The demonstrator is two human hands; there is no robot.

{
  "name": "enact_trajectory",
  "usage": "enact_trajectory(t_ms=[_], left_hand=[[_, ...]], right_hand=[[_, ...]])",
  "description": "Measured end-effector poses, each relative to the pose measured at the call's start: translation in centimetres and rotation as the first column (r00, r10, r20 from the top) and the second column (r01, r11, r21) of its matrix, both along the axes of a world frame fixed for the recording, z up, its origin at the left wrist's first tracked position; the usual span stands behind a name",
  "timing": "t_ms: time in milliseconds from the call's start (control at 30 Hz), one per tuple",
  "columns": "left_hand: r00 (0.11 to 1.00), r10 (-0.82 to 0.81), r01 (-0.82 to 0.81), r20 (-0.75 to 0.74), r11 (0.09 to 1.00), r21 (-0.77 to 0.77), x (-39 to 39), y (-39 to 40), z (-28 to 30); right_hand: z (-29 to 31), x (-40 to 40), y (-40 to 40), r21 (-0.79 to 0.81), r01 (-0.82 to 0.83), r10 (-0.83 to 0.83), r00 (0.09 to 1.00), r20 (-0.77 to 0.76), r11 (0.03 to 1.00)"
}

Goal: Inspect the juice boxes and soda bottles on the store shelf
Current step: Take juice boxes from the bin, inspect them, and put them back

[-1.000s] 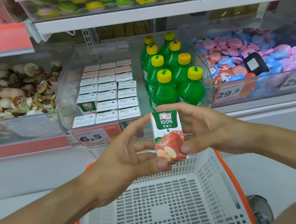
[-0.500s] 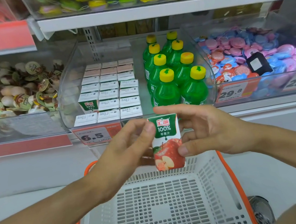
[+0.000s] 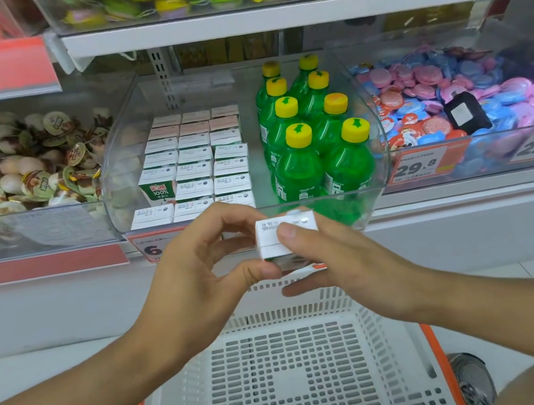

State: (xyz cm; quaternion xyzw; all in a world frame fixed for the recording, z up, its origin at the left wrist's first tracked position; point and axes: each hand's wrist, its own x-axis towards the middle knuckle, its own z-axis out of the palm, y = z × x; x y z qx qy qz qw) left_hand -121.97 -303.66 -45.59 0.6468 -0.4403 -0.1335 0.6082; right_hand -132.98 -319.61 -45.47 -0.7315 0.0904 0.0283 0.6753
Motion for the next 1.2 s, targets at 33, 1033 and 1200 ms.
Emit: enact_trajectory(t_ms=[33,1033,1200], left_hand=[[1.000,-0.001,0.001,0.004,1.000,-0.003,0.1,0.1,0.0],[0.996,0.034,-0.039,0.082,0.998,0.057,0.2,-0.1,0.2],[0.999,-0.048,0.046,0.008,0.989,0.143,-0.1,-0.1,0.1]], right_hand=[[-0.2,0.2,0.0,0.023,0.008,-0.008,1.000,0.016,1.000],[0.6,1.6,-0.8,0.155,0.086,-0.089,0.996,0.014,0.984],[1.3,0.9,-0.4,0.076,-0.027,0.034,0.996,-0.082,0.997]])
